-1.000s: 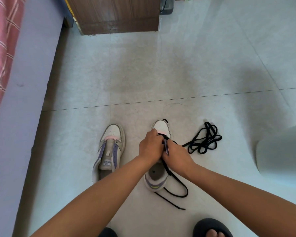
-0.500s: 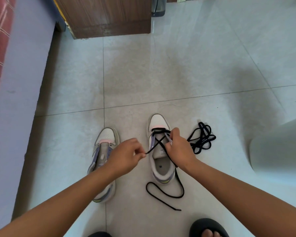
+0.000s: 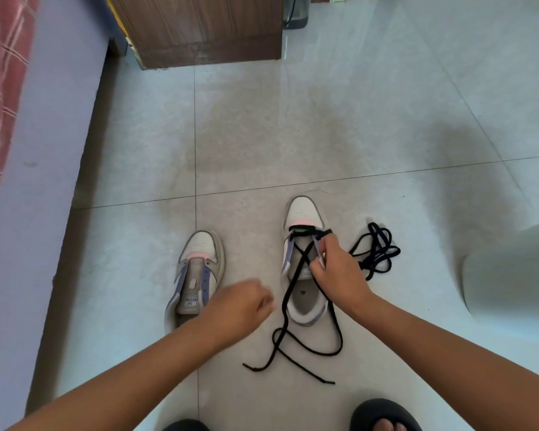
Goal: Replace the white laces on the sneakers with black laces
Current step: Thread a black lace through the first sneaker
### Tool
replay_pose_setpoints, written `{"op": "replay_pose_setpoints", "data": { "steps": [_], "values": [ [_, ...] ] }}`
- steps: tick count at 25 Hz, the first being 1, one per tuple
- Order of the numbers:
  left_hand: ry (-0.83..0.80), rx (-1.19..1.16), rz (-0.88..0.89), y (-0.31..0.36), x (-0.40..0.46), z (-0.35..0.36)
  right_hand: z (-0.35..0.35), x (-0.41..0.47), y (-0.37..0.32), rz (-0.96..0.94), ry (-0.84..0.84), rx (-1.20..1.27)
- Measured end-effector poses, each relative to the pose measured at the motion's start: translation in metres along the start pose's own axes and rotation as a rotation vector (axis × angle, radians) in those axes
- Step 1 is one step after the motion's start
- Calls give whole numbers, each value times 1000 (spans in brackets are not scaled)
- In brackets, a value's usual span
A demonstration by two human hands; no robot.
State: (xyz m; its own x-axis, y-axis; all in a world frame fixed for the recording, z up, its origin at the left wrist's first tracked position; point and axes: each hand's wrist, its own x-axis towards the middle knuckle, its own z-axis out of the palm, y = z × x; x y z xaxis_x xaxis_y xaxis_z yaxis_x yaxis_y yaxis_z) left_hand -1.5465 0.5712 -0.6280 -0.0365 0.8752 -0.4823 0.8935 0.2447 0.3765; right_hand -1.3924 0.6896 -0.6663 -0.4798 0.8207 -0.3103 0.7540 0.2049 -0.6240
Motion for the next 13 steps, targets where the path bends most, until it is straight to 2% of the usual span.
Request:
{"op": "replay_pose_setpoints", "data": {
  "steps": [1, 3, 6, 9, 13],
  "values": [
    [136, -118, -30, 8, 18, -4, 3, -4, -3, -26, 4, -3],
    [252, -222, -95, 23, 50, -6, 6, -10, -8, -54, 13, -2],
    [258, -62, -155, 35, 75, 5, 8, -15, -15, -67, 26, 10],
    [352, 56, -86, 36, 80, 7, 6, -18, -16, -90, 23, 3],
    [441, -40, 1, 36, 66, 7, -2, -17, -19, -71, 61, -12]
  ]
}}
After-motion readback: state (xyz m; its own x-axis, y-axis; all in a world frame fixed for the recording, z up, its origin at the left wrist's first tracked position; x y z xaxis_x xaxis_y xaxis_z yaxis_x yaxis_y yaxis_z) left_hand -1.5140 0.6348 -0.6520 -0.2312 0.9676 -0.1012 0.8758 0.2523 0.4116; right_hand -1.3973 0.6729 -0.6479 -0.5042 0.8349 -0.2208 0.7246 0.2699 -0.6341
